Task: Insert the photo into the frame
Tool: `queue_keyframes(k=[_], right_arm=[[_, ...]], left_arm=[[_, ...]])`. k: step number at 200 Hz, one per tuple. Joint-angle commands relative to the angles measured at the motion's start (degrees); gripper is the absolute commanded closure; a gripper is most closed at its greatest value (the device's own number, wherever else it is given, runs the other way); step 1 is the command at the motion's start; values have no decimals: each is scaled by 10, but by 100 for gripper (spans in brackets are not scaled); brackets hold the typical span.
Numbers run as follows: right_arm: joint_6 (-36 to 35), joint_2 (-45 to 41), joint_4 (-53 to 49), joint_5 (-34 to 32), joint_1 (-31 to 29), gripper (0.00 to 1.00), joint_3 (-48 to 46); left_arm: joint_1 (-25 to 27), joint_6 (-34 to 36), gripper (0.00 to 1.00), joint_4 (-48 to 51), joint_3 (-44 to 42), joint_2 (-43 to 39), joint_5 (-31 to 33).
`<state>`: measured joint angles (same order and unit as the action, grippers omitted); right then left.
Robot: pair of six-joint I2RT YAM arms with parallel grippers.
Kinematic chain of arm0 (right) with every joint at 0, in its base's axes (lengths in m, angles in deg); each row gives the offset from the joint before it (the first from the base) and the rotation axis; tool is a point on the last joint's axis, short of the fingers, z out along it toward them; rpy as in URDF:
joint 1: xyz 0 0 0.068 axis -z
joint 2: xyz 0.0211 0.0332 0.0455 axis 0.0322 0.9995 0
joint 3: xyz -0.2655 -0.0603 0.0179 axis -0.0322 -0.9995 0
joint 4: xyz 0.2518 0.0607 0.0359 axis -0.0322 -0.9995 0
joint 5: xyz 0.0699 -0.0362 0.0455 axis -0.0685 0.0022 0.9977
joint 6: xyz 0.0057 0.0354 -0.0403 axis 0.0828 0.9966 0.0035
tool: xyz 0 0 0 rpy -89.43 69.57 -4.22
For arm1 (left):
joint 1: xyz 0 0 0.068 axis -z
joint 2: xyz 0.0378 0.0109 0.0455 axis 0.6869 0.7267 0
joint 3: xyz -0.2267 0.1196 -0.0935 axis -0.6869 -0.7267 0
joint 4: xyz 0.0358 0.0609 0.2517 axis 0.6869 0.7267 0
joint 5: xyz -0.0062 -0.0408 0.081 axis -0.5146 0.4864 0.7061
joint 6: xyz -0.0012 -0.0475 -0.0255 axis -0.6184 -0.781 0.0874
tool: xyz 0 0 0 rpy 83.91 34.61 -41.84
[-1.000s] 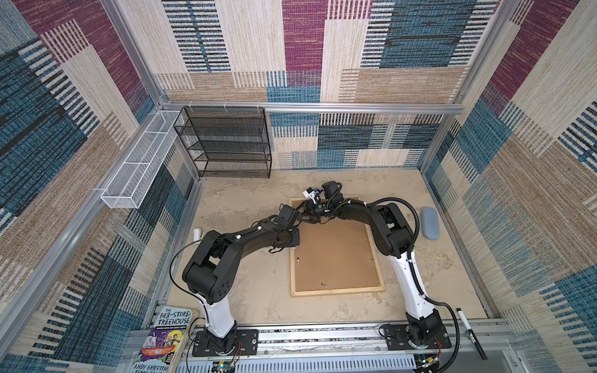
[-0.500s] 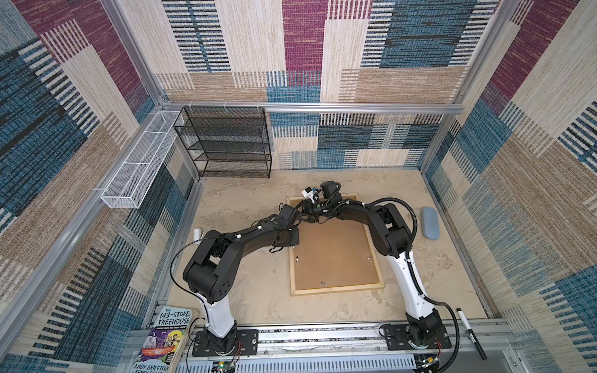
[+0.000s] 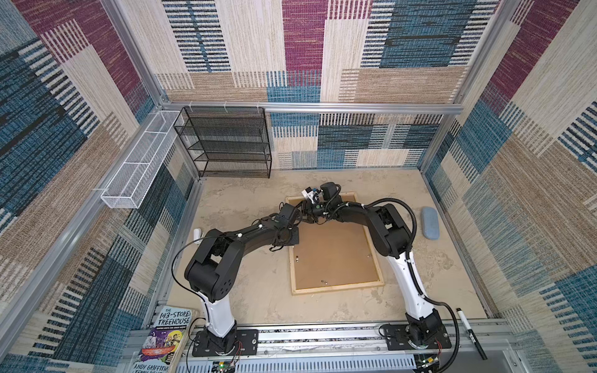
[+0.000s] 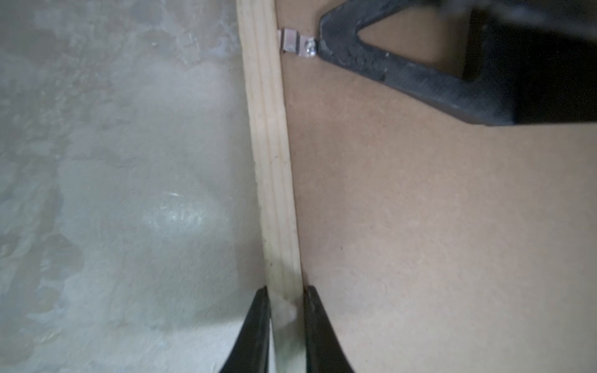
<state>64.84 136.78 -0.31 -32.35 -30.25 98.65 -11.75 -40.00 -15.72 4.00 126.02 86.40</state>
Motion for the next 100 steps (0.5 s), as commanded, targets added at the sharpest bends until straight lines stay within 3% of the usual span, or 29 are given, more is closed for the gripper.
queue_keyframes(k=[1,100], right_arm=[[26,15,-31,-6,-25,40,-12],[22,-3,-10,-4,-22,40,-31]], left_arm=[[5,56,95,-32,-10,22,-82],[3,54,95,-29,-35,1,-49]])
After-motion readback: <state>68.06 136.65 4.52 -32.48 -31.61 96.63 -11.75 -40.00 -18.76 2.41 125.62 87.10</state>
